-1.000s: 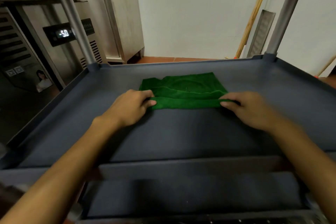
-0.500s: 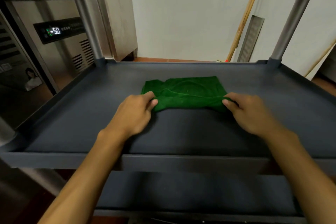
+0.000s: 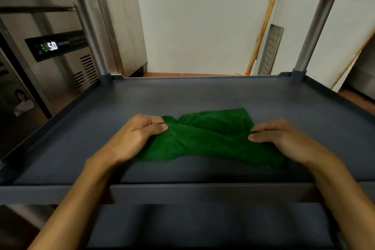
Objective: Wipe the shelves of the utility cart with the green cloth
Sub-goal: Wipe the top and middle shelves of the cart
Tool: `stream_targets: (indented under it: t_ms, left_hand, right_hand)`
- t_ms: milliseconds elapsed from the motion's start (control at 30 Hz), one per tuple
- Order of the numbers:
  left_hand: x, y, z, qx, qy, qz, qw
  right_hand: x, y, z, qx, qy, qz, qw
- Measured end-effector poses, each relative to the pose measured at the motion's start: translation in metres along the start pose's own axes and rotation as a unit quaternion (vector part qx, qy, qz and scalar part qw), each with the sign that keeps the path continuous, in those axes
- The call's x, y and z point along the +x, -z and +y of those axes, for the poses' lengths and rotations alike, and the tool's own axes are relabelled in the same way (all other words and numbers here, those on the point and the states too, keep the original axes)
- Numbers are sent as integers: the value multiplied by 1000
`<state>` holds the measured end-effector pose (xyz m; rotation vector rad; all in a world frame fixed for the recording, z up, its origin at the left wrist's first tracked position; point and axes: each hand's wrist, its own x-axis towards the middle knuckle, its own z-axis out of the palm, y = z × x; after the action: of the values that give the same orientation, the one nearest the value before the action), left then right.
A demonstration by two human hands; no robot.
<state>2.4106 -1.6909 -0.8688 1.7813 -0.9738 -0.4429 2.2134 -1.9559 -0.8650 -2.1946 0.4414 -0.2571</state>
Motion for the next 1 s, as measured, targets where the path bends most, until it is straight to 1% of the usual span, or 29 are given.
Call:
stream_targets:
  t_ms: [133, 200, 267, 367, 467, 500, 600, 633, 667, 700, 733, 767, 800, 833, 867, 933, 1000]
  left_hand:
    - [-1, 6, 3, -41, 58, -44, 996]
    - [-1, 9, 3, -48, 100, -51, 993]
    - [-1, 8, 3, -61, 135, -49, 988]
    - [2, 8, 4, -76, 160, -60, 982]
    - [6, 13, 2, -89, 135, -94, 982]
    - [7, 14, 2, -102, 125, -89, 983]
    - [17, 16, 4, -171, 93, -35, 980]
    - [21, 16, 6, -183, 89, -10, 979]
    - [27, 16, 5, -172, 77, 13, 982]
    - [33, 15, 4, -148, 61, 36, 986]
    - [38, 14, 0, -113, 42, 55, 991]
    - [43, 13, -6, -71, 27, 68, 995]
    - [48, 12, -14, -9, 13, 79, 997]
    - [52, 12, -20, 66, -2, 90, 994]
    - [53, 12, -23, 148, -20, 101, 984]
    - [48, 10, -21, 288, -64, 133, 946]
    - [40, 5, -20, 374, -100, 145, 910]
  right_hand:
    - [-4, 4, -5, 22, -38, -5, 999]
    - [-6, 6, -8, 57, -67, -26, 996]
    - [-7, 7, -7, 68, -88, -39, 993]
    - [-7, 7, -7, 89, -70, -58, 992]
    - [-2, 4, -8, 105, -56, -66, 991]
    - [0, 4, -8, 121, -52, -53, 990]
    - [9, 10, -6, 209, -19, -22, 978]
    - [14, 12, -8, 243, -10, 8, 970]
    - [21, 12, -9, 263, 3, 48, 964]
    - [28, 9, -10, 260, 15, 95, 961]
    - [37, 5, -7, 221, 37, 145, 964]
    - [47, 2, -1, 146, 67, 189, 969]
    - [55, -2, 6, 55, 98, 212, 971]
    - [60, -5, 13, -24, 118, 211, 970]
    - [63, -6, 18, -69, 134, 199, 968]
    - [63, -3, 21, -78, 158, 158, 972]
    - [59, -4, 17, -64, 183, 83, 977]
